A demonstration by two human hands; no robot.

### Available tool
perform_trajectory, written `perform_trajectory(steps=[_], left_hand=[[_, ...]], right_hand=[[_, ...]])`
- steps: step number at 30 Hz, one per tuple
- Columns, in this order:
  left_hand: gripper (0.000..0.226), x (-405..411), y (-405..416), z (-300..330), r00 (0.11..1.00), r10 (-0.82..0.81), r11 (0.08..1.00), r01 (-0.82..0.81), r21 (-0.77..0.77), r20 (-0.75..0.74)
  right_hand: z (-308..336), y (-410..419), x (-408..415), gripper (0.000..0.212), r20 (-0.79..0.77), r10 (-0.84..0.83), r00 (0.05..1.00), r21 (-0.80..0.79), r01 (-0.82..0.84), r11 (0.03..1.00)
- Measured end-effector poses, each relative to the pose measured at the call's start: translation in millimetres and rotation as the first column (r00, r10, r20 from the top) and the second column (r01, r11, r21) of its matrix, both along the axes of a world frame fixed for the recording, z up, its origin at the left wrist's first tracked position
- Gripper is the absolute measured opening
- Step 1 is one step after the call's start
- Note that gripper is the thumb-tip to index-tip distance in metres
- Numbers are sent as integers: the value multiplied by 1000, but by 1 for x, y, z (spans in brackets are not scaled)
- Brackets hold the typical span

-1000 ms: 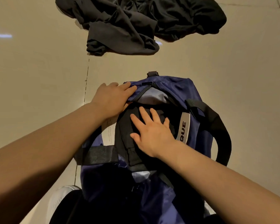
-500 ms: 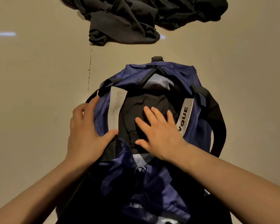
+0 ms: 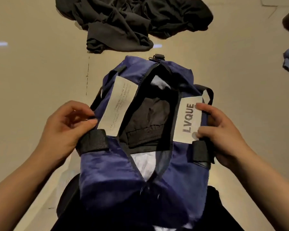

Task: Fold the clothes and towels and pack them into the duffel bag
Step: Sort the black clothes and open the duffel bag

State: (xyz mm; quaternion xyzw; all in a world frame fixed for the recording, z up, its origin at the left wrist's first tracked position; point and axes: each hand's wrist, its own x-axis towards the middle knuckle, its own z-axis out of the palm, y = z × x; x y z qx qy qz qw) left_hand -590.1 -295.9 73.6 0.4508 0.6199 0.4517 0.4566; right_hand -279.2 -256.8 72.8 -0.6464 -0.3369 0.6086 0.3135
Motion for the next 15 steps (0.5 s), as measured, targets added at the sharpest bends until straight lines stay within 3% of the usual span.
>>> perform_trajectory(steps=[1, 3, 6, 8, 9, 11, 12, 13, 15], left_hand=[[48, 3, 1, 4, 999, -47, 999, 47, 2, 20], [42, 12, -2, 2, 986, -166, 986, 165, -18, -15], [31, 29, -20, -33, 904, -318, 948, 298, -112, -285], [33, 37, -37, -65, 728, -399, 914, 362, -183, -557], [40, 39, -46, -82, 603, -434, 891, 396, -221, -670], [50, 39, -61, -107, 382, -509, 834, 440, -333, -771], [53, 37, -65, -116, 297, -540, 807, 449, -383, -788], [56, 34, -68, -124, 234, -563, 784, 455, -422, -793], [59, 32, -70, -130, 189, -605, 748, 466, -472, -773]], right_hand=[[11, -2, -1, 71, -115, 6, 993, -23, -9, 1000], [19, -9, -7, 73, -149, 93, 984, -16, -97, 995], [-6, -26, -18, 76, 108, 318, 942, -31, -317, 948], [-32, -37, -23, 78, 332, 547, 768, -140, -533, 834], [-45, -41, -23, 80, 457, 638, 620, -210, -621, 755], [-60, -50, -20, 79, 698, 662, 274, -325, -702, 634], [-62, -54, -17, 77, 771, 619, 151, -357, -701, 617], [-63, -57, -15, 74, 806, 587, 85, -376, -692, 616], [-61, -64, -9, 67, 817, 568, 103, -360, -678, 641]])
